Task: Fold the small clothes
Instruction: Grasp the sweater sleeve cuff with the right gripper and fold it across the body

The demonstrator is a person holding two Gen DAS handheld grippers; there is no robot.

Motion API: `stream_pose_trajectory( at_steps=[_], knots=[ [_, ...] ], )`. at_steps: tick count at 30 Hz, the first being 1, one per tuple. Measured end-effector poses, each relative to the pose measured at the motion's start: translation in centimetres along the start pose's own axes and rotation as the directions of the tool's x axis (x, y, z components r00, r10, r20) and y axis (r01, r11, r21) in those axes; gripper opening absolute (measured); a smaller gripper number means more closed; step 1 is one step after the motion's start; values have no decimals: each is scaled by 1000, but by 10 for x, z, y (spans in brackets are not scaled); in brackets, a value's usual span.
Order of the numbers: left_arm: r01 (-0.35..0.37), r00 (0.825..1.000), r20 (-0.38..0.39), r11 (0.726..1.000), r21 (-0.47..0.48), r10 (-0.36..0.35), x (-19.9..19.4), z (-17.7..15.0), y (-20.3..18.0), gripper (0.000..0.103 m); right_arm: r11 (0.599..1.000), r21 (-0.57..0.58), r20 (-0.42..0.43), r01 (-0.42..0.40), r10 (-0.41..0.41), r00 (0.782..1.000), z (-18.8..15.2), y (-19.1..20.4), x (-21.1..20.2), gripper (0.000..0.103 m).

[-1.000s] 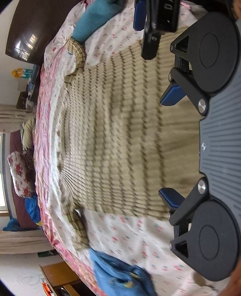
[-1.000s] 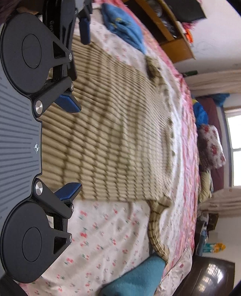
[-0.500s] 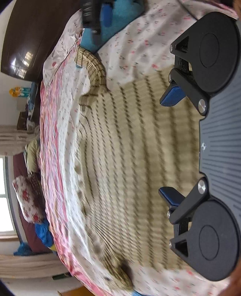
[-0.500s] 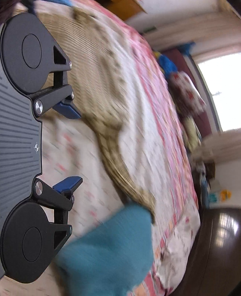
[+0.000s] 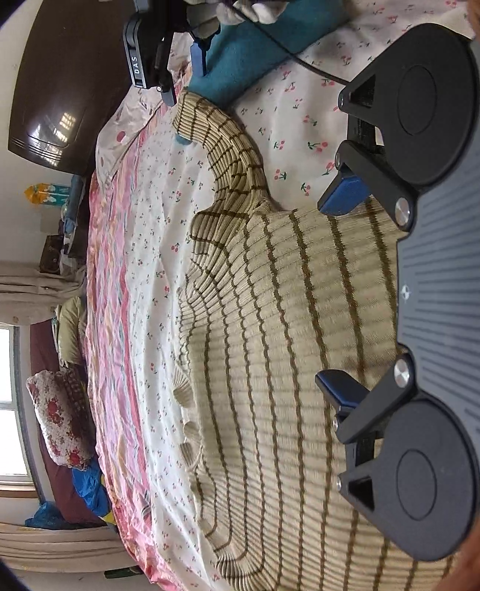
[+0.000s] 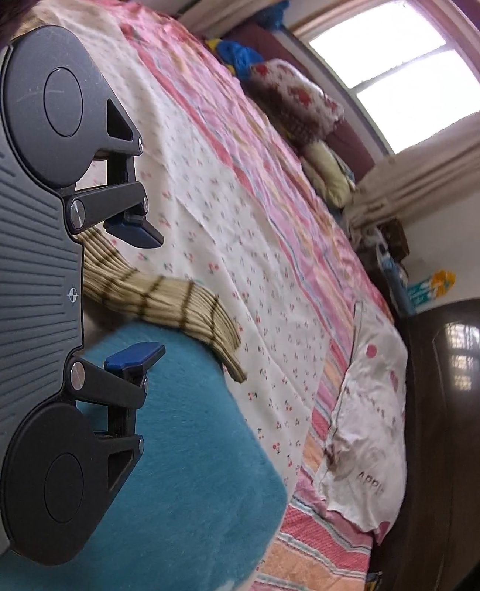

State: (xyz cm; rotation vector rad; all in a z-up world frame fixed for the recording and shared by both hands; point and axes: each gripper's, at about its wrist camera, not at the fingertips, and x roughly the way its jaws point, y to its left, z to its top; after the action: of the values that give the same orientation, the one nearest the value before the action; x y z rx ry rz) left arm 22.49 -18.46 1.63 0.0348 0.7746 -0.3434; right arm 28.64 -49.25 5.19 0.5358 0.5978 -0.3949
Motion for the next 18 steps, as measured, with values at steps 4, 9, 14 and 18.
stream_pose_trajectory(
  at_steps=[4, 9, 14, 18],
  knots=[
    [-2, 1000, -17, 1000, -6, 2, 10, -5, 2, 96, 1000, 20, -24, -8, 9, 1000, 3, -4, 22, 56],
    [-16, 999, -36, 1000, -11, 16, 12, -14, 10, 96, 1000, -15, -26, -1, 1, 1000, 1, 0, 37, 45],
    [-25, 999, -37, 1000, -7, 25, -6, -24, 24, 96, 1000, -9, -34, -21, 21, 999, -1, -7, 45, 15],
    [-54, 998, -36, 998, -43, 52, -30, -36, 48, 96, 991, 46, -8, -126, 127, 992, 1, -4, 29, 10]
  ],
)
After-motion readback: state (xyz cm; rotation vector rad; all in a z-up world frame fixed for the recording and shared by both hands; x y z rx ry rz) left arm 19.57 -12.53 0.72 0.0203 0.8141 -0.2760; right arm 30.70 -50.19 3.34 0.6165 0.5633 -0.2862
